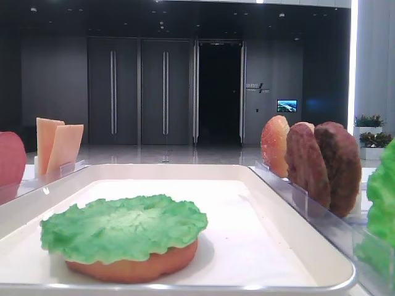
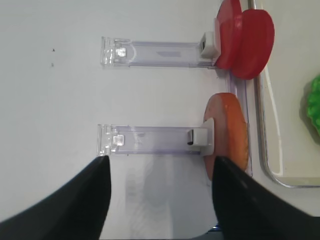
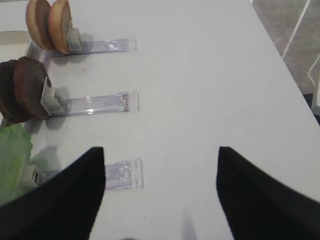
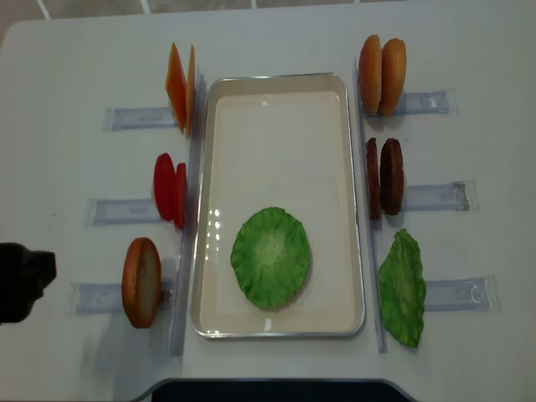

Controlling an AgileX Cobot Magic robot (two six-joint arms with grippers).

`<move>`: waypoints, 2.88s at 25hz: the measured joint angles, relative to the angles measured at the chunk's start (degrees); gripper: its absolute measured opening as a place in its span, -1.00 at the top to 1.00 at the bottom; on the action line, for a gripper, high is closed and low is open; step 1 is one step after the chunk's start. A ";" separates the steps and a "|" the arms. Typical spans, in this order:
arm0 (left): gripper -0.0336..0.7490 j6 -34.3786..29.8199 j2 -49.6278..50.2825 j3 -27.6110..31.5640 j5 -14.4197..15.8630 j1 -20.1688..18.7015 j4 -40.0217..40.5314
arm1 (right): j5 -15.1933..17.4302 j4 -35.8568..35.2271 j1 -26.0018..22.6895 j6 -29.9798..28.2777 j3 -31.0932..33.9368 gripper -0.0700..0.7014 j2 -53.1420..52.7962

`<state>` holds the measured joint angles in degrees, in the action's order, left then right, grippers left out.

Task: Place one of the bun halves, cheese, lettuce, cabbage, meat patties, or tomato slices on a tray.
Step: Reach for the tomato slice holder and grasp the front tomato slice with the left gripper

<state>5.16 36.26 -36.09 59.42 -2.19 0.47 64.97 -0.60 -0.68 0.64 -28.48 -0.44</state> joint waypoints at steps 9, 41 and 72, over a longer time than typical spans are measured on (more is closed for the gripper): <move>-0.33 0.00 14.92 -4.26 -1.35 0.00 0.00 | 0.00 0.00 0.00 0.00 0.00 -0.43 0.00; -0.33 0.00 36.75 -16.63 -1.80 0.00 2.14 | 0.00 -0.11 0.00 0.00 0.00 -0.43 0.00; -0.33 0.00 45.06 -22.19 -1.47 0.00 2.30 | 0.02 -0.11 0.00 0.00 0.00 -0.43 0.00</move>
<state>5.16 81.32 -58.29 57.96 -2.19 2.77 64.99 -0.71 -0.68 0.64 -28.48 -0.44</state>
